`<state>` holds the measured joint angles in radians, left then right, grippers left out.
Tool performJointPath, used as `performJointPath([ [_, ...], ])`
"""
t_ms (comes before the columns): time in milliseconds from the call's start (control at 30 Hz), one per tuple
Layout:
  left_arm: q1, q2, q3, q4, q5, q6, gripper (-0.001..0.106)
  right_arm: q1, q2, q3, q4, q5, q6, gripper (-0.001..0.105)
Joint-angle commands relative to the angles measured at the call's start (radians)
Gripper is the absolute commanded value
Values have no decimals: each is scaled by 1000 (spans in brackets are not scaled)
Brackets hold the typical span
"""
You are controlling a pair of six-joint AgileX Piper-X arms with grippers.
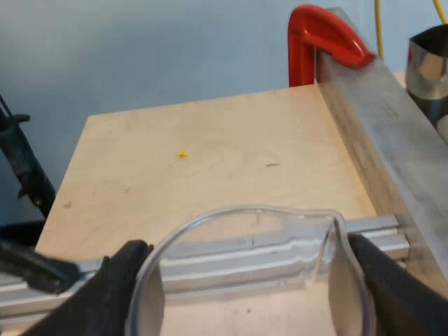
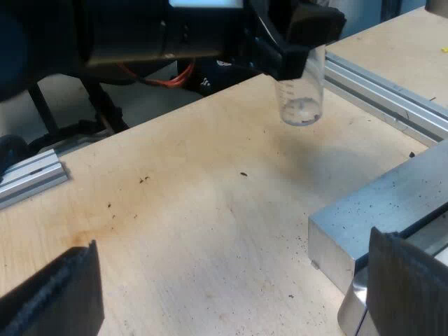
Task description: Pour the beans into the coffee machine
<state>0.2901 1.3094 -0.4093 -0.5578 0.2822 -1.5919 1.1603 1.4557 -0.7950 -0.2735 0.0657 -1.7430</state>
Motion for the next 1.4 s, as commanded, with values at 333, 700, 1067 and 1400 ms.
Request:
performJointPath([
  [333,-1,157,-7,-118,-15,-3,23,0,-6,-3,-45,-1,2,78],
  [700,-1,157,-7,-5,-20,-3,65,0,-6,-3,-45,-1,42,78],
  [1067,-1,90,-7,236,-20,-3,65,0,-6,-3,-45,-1,42,78],
  [1400,-1,-187,-14,629,-69,-3,65,0,-11,-7,-38,-1,34,78],
])
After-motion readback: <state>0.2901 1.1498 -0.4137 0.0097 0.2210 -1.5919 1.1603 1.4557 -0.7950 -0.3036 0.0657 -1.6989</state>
